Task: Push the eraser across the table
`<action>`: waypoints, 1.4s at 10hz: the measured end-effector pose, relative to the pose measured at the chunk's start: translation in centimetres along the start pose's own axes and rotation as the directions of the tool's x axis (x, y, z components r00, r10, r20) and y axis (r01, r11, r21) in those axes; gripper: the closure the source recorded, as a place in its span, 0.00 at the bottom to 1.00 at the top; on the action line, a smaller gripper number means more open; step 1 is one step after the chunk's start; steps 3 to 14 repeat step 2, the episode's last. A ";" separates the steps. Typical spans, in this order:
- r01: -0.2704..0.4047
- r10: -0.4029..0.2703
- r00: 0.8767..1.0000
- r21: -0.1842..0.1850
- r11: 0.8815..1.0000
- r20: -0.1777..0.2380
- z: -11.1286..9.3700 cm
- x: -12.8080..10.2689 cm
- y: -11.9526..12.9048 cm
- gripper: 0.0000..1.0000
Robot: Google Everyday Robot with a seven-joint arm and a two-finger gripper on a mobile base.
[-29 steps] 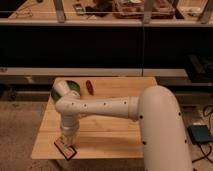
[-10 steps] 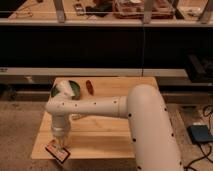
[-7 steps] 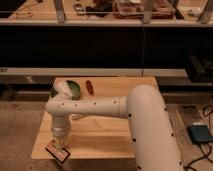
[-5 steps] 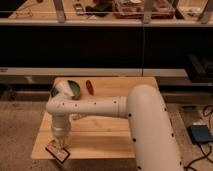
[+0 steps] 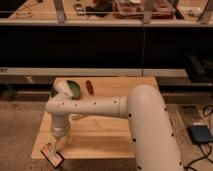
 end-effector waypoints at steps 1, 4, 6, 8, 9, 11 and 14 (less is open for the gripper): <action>0.000 0.000 1.000 -0.002 1.000 -0.001 0.0 0.0 0.1 0.20; 0.000 0.000 1.000 -0.004 1.000 -0.002 0.0 0.0 0.1 0.20; 0.000 0.000 1.000 -0.004 1.000 -0.002 0.0 0.0 0.1 0.20; 0.000 0.000 1.000 -0.004 1.000 -0.002 0.0 0.0 0.1 0.20; 0.000 0.000 1.000 -0.004 1.000 -0.002 0.0 0.0 0.1 0.20; 0.000 0.000 1.000 -0.004 1.000 -0.002 0.0 0.0 0.1 0.20; 0.000 0.000 1.000 -0.004 1.000 -0.002 0.0 0.0 0.1 0.20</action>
